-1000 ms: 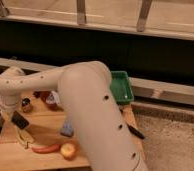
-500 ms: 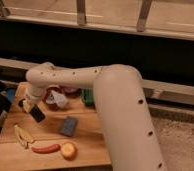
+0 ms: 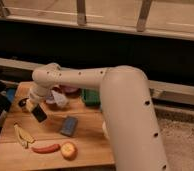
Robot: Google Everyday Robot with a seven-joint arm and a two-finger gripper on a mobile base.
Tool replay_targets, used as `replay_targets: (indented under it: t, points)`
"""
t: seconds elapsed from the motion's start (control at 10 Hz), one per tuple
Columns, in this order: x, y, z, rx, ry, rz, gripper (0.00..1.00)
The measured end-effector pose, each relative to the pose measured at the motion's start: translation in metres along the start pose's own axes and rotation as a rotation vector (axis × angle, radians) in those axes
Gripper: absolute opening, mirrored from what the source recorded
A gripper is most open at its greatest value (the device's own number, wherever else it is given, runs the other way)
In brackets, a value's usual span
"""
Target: Place eraser in purple bowl
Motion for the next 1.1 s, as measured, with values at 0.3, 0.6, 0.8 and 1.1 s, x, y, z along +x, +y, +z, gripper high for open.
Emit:
replay_targets:
  t: [0.3,0.6,0.8,1.1]
  points:
    - [-0.010,-0.023,-0.018,0.041,-0.076,0.038,0.00]
    - [-0.022,-0.055,-0.066,0.116,-0.191,0.078,0.00]
    - [-0.028,-0.073,-0.102,0.172,-0.256,0.105,0.00]
    - [-0.036,-0.100,-0.129,0.202,-0.312,0.136,0.00]
